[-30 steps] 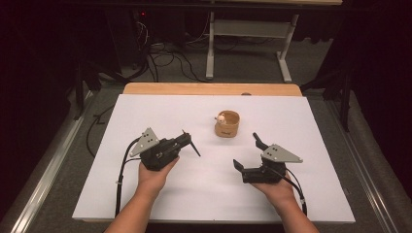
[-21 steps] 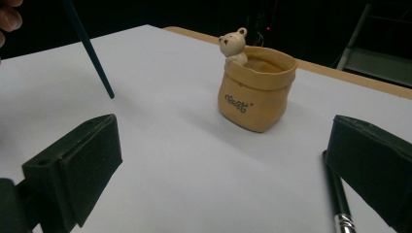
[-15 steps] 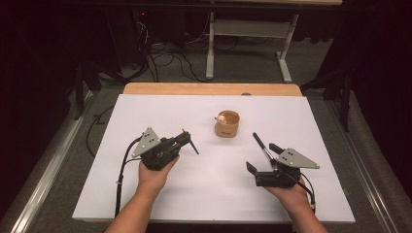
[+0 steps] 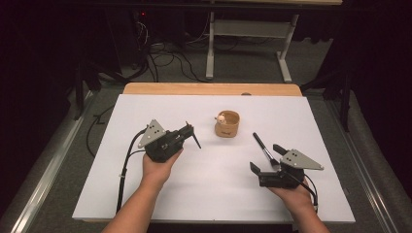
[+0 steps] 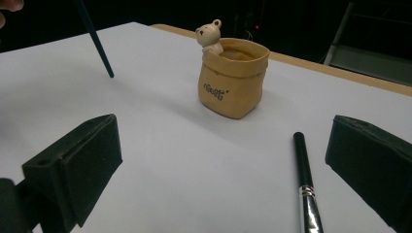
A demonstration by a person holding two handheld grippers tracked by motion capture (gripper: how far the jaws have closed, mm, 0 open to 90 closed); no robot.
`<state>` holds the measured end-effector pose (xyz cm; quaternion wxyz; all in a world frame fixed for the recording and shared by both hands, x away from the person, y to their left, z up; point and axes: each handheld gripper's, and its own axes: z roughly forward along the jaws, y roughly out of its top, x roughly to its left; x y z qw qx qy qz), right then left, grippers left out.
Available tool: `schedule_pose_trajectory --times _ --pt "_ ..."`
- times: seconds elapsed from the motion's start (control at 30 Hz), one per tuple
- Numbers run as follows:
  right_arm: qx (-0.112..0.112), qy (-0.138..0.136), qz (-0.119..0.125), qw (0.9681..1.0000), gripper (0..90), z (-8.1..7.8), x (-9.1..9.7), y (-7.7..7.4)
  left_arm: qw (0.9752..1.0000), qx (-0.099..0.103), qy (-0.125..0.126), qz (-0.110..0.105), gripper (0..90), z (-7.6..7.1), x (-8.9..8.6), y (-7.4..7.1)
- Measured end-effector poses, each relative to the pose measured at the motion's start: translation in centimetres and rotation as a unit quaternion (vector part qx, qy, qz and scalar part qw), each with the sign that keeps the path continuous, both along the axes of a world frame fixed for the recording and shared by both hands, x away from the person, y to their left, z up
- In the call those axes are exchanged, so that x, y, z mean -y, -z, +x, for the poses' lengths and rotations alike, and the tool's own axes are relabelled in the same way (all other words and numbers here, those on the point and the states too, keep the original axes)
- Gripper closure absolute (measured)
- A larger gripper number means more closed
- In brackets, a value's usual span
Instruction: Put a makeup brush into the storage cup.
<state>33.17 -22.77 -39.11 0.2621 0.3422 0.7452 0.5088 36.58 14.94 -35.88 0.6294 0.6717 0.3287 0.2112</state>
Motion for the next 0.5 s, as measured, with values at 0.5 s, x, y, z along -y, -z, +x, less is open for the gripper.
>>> schedule_pose_trajectory --times 0.5 --pt "-0.002 0.004 0.011 0.9999 1.3 0.0 0.3 -0.1 0.9998 0.019 -0.003 0.000 83.7 1.9 1.2 -3.2"
